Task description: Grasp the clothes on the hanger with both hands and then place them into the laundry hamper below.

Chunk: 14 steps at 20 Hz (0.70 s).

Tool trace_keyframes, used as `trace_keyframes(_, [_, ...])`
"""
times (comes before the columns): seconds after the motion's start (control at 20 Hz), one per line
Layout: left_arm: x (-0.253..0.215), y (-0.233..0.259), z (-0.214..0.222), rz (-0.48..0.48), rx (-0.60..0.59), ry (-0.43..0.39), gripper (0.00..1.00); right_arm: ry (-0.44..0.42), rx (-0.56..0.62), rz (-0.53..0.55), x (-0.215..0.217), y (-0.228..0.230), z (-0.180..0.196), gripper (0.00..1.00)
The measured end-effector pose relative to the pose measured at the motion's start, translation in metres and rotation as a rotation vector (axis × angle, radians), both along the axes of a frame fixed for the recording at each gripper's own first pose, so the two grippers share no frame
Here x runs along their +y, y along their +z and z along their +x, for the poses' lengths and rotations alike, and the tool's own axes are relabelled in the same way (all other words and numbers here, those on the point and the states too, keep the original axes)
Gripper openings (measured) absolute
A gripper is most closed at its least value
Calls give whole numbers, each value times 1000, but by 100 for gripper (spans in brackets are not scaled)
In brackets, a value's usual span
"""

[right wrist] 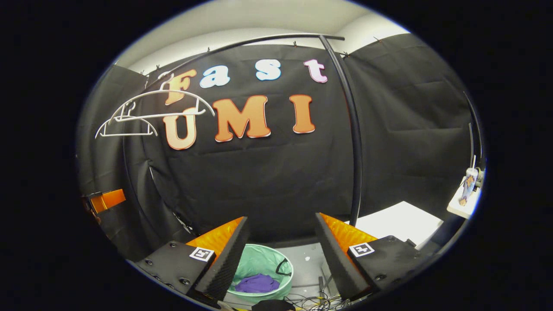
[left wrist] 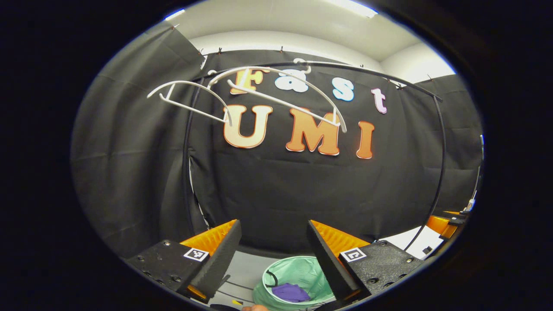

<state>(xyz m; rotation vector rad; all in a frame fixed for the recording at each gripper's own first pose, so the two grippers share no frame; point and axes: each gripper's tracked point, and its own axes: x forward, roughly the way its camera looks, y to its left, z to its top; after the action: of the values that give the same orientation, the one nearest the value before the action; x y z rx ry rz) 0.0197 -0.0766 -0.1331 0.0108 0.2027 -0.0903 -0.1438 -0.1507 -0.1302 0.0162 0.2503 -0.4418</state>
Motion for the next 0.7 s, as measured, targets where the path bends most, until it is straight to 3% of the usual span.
trace_keyframes(0.05, [6,10,-1,-3,-23,15,99,8,-21,3,4,8,2,89])
trace_keyframes(0.1, [11,16,-1,-5,-45,28,93,15,-36,6,8,11,2,98])
trace_keyframes(0.15, [16,20,-3,-5,-58,40,99,16,-41,8,8,12,1,98])
trace_keyframes(0.2, [20,22,-4,-2,-64,49,92,14,-39,9,9,10,1,100])
trace_keyframes(0.65, [32,22,-11,25,-71,78,95,28,-24,2,11,2,16,100])
trace_keyframes(0.7, [33,24,-10,24,-78,82,92,32,-30,0,13,3,17,98])
